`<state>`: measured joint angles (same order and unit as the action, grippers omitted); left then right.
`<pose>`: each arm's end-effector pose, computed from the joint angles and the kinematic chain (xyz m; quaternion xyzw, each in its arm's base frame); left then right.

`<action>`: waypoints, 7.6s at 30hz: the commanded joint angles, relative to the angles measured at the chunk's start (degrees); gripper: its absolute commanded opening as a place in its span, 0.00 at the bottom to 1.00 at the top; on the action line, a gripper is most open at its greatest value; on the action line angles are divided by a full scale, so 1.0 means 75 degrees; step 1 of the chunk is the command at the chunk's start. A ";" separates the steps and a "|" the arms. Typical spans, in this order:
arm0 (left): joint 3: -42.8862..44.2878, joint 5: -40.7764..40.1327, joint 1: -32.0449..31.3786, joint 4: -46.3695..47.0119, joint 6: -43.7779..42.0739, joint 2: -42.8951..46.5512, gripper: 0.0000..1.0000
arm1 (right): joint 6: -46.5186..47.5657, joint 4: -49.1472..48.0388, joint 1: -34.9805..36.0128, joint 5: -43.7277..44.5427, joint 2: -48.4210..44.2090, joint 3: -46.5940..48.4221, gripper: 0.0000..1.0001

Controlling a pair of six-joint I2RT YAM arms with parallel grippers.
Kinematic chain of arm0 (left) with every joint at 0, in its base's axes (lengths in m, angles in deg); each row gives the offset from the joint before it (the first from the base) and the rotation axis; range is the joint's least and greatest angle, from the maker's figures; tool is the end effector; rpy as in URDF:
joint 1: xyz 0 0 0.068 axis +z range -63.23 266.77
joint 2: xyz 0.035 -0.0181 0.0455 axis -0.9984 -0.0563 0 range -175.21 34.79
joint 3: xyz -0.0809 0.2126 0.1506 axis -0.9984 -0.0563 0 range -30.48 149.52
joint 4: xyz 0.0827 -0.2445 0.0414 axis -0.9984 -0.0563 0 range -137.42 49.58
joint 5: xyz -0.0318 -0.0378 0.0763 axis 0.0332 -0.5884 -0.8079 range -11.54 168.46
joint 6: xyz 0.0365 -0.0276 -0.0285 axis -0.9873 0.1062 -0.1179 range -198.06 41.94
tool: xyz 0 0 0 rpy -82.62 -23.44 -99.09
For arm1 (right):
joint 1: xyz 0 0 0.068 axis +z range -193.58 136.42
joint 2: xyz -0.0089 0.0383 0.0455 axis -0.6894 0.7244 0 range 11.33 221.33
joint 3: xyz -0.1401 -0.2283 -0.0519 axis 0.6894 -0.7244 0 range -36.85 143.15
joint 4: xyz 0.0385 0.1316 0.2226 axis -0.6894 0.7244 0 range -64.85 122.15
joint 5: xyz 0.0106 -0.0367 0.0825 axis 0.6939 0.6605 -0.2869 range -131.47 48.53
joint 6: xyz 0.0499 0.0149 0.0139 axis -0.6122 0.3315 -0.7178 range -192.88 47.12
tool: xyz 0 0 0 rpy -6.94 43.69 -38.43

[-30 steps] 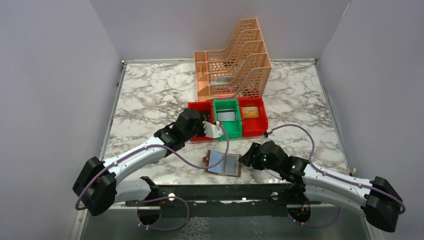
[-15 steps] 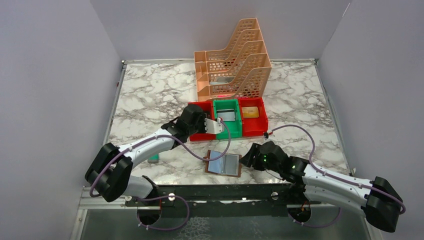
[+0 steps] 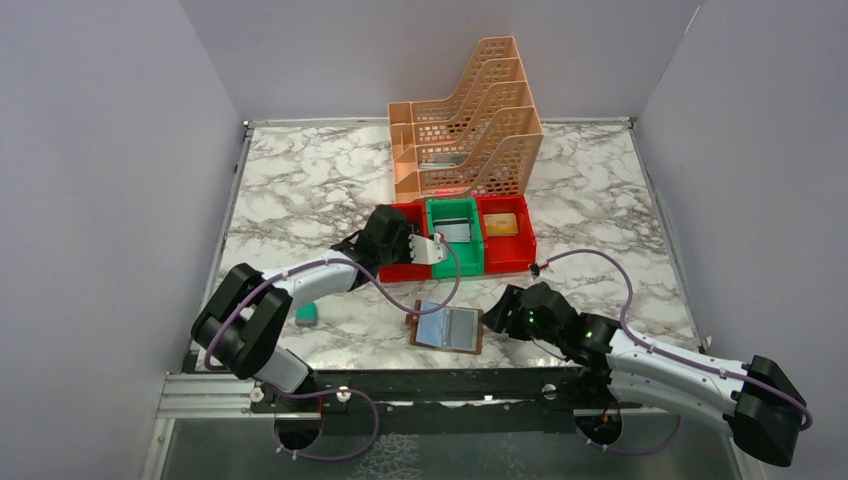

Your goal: Take the credit cards out of the card holder

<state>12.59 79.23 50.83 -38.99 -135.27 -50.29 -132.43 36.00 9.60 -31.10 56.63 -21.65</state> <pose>0.2449 -0.1781 0.1858 0.6617 0.6224 0.0712 0.4120 0.1002 0.1231 0.1589 0.0878 0.9026 0.2987 0.2974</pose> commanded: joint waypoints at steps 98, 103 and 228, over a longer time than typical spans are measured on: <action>-0.0708 0.0932 0.0585 0.2142 0.1990 0.1597 0.81 | -0.0119 0.1143 0.0008 0.0630 -0.0743 0.0165 0.59; -0.1163 0.0777 0.0590 0.2920 0.4479 0.3144 0.99 | -0.0161 0.1130 0.0010 0.0518 -0.0680 0.0211 0.59; -0.2633 -0.0006 -0.3071 -0.0206 1.1812 0.2143 0.02 | 0.1563 0.0062 0.0010 -0.1427 0.3272 0.1623 0.40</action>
<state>-7.72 79.32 28.14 -38.38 -45.81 -34.37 -121.37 36.54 9.56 -41.24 77.87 -9.81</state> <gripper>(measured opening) 0.025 0.400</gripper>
